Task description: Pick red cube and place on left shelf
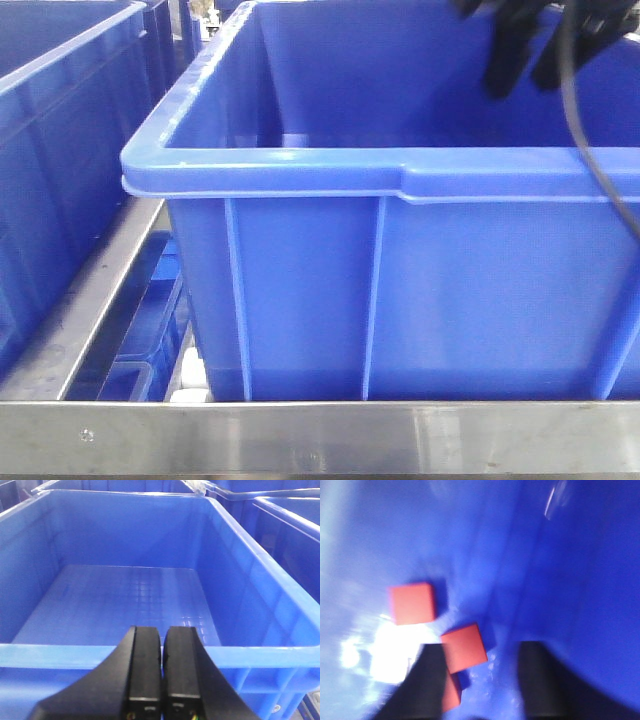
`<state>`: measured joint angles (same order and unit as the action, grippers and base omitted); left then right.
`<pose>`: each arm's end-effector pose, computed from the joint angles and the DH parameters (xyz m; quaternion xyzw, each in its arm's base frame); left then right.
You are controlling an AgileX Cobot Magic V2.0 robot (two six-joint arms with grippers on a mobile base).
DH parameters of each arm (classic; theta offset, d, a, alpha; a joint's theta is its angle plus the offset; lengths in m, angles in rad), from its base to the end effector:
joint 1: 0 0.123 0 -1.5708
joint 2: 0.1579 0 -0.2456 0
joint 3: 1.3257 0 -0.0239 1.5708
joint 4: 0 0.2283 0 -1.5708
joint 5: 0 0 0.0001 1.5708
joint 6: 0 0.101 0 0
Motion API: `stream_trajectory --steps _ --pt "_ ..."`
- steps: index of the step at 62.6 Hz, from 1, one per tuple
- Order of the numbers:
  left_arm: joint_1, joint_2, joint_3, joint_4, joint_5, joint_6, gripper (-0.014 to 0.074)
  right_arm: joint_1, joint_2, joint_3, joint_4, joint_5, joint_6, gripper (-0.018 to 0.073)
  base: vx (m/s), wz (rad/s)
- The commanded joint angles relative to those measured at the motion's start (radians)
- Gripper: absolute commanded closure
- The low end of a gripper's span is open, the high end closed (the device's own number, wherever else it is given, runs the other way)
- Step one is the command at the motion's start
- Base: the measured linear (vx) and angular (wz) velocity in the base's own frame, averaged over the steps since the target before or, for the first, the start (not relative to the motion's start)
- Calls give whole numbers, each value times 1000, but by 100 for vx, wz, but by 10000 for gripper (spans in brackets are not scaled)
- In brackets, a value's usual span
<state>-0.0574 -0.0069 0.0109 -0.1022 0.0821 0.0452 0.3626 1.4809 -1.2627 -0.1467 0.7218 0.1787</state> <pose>0.0835 -0.0057 0.2028 0.0032 0.7066 -0.0433 0.7063 0.2958 0.1018 0.2865 -0.1201 0.9266 0.0314 0.3549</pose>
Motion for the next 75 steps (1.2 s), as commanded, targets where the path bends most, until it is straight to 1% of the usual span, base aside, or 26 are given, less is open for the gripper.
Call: stream_trajectory --steps 1,5,9,13,20,29,39,51,75 --pt "-1 -12 24 -4 -90 -5 495 -2 -149 73 -28 -128 -8 390 0 0" --pt "-1 -12 24 -4 -90 -5 496 -2 -235 145 -29 -177 -8 466 0 0" --pt "-1 -12 24 -4 -90 -5 495 -2 -315 228 -29 -233 -8 521 0 0" --pt "-1 -12 24 -4 -90 -5 495 -2 -409 301 -31 -285 -8 506 0 0" --pt "-1 -12 24 -4 -90 -5 495 -2 -581 444 -39 -355 -8 506 0 0" --pt "-1 -12 24 -4 -90 -5 495 -2 -790 594 -83 -401 -9 506 0 0" --pt "-1 -12 24 -4 -90 -5 495 -2 -988 717 -116 -420 -9 506 0 0" --pt "-1 -12 24 -4 -90 -5 495 -2 -1107 787 -116 -417 -9 506 0 0" --pt "-1 -12 24 -4 -90 -5 495 -2 -1118 792 -118 -409 -9 506 0 0"
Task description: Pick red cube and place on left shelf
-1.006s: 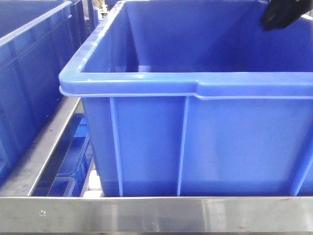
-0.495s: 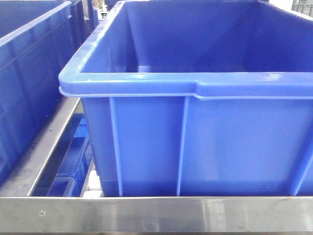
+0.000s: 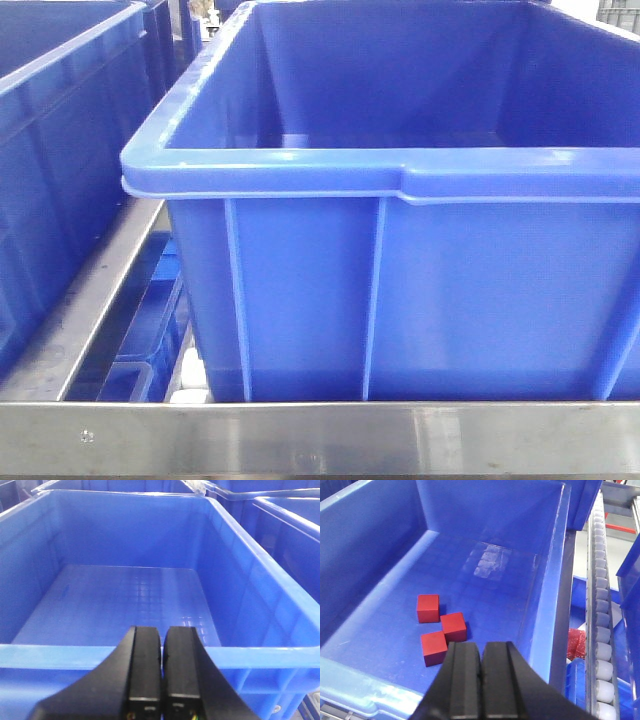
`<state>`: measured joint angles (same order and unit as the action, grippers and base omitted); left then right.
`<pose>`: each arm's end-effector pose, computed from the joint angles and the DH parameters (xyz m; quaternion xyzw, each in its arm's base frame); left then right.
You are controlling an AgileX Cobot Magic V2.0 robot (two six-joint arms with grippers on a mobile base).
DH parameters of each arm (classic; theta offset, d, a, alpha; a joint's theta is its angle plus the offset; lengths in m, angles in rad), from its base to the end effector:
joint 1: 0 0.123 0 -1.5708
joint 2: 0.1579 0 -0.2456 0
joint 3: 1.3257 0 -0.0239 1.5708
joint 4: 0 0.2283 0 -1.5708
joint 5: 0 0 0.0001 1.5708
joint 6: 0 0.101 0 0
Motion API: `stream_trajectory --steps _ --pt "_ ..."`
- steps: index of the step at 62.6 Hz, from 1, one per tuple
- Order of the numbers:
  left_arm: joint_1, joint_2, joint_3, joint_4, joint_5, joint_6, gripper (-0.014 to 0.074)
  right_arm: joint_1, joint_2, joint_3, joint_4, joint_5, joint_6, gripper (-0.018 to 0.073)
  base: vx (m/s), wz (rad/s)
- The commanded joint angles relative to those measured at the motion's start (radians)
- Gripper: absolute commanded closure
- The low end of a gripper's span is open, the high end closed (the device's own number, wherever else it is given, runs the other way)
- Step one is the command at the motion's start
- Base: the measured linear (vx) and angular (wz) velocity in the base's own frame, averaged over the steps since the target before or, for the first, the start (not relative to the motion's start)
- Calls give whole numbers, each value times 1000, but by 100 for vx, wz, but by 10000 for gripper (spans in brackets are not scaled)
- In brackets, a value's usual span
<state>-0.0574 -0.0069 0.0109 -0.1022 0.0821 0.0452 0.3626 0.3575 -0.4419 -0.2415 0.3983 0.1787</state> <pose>0.0835 -0.0057 0.2028 0.0032 0.7066 -0.0433 0.7063 0.1018 0.0286 0.2849 -0.1289 0.7683 0.0634 0.6238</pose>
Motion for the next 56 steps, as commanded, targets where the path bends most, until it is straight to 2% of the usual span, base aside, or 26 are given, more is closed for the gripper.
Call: stream_trajectory --steps 1,12,19,27,34,39,47,56 --pt "-1 -12 24 -4 -90 -5 495 -2 6 -28 -23 -86 -9 506 0 0" --pt "-1 -12 24 -4 -90 -5 495 -2 6 -27 -22 -98 -9 506 0 0" --pt "-1 -12 24 -4 -90 -5 495 -18 5 -9 -1 -155 -9 506 0 0" --pt "-1 -12 24 -4 -90 -5 496 -126 -10 17 58 -208 -10 506 0 0" --pt "-1 -12 24 -4 -90 -5 495 -259 -60 57 65 -226 -10 506 0 0" --pt "-1 -12 24 -4 -90 -5 495 -324 -111 103 65 -249 -10 506 0 0" --pt "-1 -12 24 -4 -90 -5 495 -388 -208 209 72 -295 -10 506 0 0" --pt "-1 -12 24 -4 -90 -5 495 -394 -306 331 118 -353 -10 506 0 0"
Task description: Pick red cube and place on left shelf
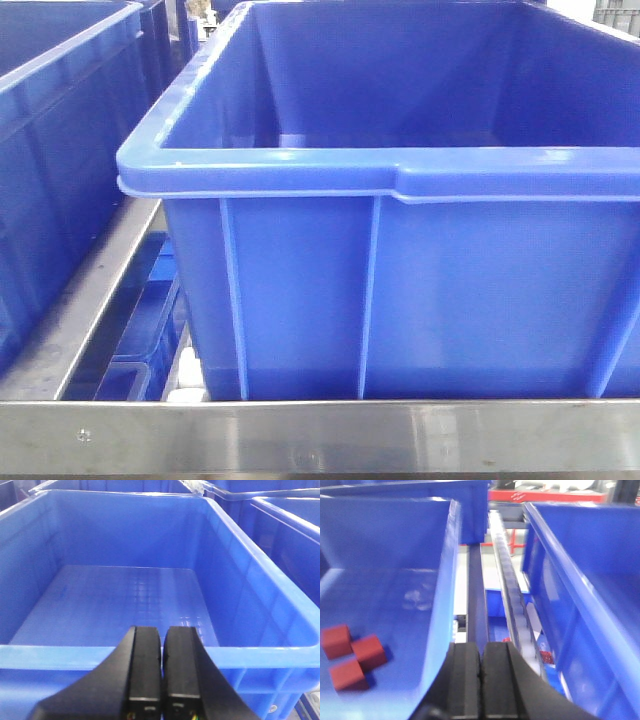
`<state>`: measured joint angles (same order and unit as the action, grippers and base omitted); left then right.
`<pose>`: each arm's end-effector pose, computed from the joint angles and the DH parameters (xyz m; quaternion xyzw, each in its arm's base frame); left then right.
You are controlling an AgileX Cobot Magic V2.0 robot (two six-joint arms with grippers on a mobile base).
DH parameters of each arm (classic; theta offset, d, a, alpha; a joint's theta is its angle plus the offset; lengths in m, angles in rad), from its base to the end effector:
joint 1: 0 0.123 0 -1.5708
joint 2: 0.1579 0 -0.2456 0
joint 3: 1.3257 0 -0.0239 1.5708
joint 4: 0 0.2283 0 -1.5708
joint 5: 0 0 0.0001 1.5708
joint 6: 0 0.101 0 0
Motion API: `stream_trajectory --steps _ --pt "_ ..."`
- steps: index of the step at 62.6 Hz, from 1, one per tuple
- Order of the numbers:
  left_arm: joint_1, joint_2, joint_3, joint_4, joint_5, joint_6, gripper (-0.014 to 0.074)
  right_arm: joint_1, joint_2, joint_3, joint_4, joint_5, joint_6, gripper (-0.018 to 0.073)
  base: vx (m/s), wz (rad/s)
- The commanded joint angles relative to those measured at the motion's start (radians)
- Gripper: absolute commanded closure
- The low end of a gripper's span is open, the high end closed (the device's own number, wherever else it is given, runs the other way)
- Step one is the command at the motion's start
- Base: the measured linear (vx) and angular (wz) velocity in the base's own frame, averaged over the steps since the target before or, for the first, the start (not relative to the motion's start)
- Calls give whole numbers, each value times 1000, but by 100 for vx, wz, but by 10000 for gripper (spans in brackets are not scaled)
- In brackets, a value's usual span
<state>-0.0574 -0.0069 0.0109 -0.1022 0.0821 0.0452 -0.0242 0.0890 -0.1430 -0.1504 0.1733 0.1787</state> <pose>0.0835 -0.0057 0.2028 0.0032 0.7066 -0.0433 0.7063 0.0853 -0.0047 0.2357 0.0286 0.7171 -0.0071 0.6963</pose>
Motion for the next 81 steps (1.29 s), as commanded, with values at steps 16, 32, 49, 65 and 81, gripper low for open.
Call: stream_trajectory --steps 16,32,49,65,81 --pt "-1 -12 24 -4 -90 -5 495 -7 -119 148 89 -181 -10 506 0 0" --pt "-1 -12 24 -4 -90 -5 495 -7 -119 148 89 -190 -17 506 0 0" --pt "-1 -12 24 -4 -90 -5 496 -7 -118 148 88 -192 -17 506 0 0" --pt "-1 -12 24 -4 -90 -5 495 -7 -118 148 88 -191 -17 506 0 0" --pt "-1 -12 24 -4 -90 -5 495 -7 -118 148 88 -191 -17 506 0 0"
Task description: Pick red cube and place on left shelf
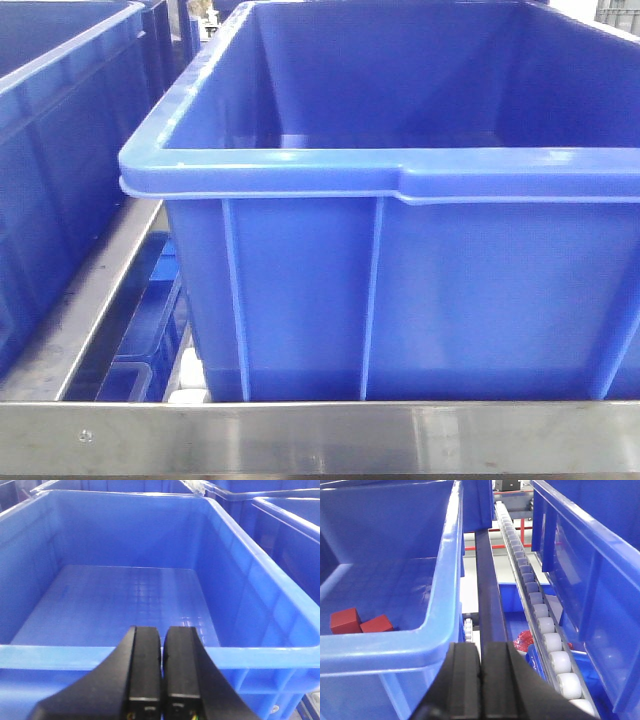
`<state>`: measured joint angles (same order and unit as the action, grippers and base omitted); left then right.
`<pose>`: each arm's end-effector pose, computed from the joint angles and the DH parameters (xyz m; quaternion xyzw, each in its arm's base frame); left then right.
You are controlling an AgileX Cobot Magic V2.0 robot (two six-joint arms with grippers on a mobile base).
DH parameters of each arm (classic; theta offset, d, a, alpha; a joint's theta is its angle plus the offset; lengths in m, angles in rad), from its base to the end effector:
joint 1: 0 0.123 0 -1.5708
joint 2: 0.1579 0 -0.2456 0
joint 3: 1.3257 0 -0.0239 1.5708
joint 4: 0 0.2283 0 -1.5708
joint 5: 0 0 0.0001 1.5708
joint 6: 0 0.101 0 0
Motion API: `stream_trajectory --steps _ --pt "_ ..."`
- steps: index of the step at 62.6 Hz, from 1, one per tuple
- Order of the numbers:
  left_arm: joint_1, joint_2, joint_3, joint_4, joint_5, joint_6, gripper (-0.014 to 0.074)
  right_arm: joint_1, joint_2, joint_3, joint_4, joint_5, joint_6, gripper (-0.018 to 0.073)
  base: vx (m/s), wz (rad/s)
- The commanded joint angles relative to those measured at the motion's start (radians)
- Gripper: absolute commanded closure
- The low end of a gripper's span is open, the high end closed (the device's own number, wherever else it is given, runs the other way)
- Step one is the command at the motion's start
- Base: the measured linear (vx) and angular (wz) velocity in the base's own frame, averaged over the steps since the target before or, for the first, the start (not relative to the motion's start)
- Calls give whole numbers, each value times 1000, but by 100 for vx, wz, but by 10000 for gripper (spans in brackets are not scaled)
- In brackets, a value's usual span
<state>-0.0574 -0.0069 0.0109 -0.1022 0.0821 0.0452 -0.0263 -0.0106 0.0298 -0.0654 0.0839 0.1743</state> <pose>0.0835 -0.0057 0.2028 0.0032 0.7066 -0.0433 0.7063 0.0841 -0.0028 0.1967 0.0501 0.7109 0.0271 0.7010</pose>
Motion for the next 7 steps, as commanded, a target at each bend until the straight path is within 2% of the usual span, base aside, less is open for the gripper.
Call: stream_trajectory --steps 1,7 --pt "-1 -12 24 -4 -90 -5 495 -5 -18 -25 3 -101 -12 506 0 0" --pt "-1 -12 24 -4 -90 -5 495 -5 -18 -25 3 -101 -12 506 0 0"
